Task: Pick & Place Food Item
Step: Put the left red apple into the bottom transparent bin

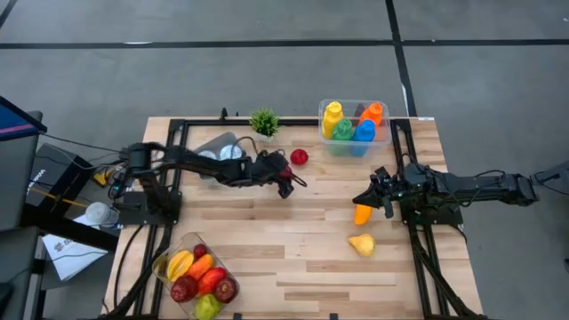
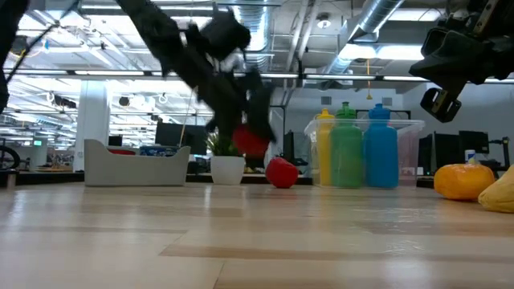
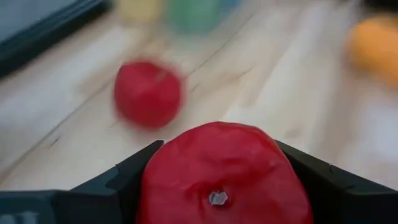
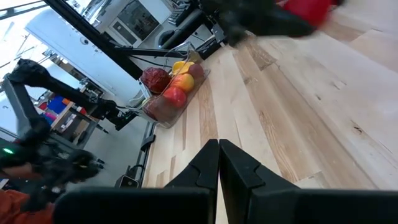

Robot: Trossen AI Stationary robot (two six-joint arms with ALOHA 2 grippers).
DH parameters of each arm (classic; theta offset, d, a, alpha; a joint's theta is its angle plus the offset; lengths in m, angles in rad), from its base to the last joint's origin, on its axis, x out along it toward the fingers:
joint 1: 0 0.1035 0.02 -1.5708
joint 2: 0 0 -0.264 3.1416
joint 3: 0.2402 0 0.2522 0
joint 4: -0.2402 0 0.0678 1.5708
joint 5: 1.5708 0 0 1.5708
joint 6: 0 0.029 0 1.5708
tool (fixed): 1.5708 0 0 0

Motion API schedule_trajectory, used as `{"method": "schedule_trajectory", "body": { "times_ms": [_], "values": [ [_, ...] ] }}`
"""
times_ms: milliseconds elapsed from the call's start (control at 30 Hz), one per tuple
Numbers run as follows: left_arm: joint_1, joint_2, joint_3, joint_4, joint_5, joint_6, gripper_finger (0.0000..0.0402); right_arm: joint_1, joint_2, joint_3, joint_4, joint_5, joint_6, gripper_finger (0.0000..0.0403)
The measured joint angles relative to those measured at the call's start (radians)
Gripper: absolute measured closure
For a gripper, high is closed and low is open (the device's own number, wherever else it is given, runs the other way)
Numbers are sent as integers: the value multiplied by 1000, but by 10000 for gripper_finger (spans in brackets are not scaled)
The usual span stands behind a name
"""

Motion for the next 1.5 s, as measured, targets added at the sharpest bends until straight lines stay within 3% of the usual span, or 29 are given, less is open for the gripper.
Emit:
{"method": "schedule_trajectory", "body": {
  "times_ms": [300,467,667,800,967,1133,1500],
  "values": [
    [-128,-456,1,-373,314,-44,130,0,0,0,0,0,0,397],
    [-283,-696,1,-689,311,-167,128,0,0,0,0,0,0,397],
    [-525,-865,1,-999,237,-532,135,0,0,0,0,0,0,397],
    [-686,-888,1,-1119,236,-711,132,0,0,0,0,0,0,397],
    [-843,-850,0,-1192,245,-787,133,0,0,0,0,0,0,397],
    [-966,-776,0,-1226,296,-794,131,0,0,0,0,0,0,397],
    [-1132,-618,0,-1223,297,-797,127,0,0,0,0,0,0,397]
  ]
}}
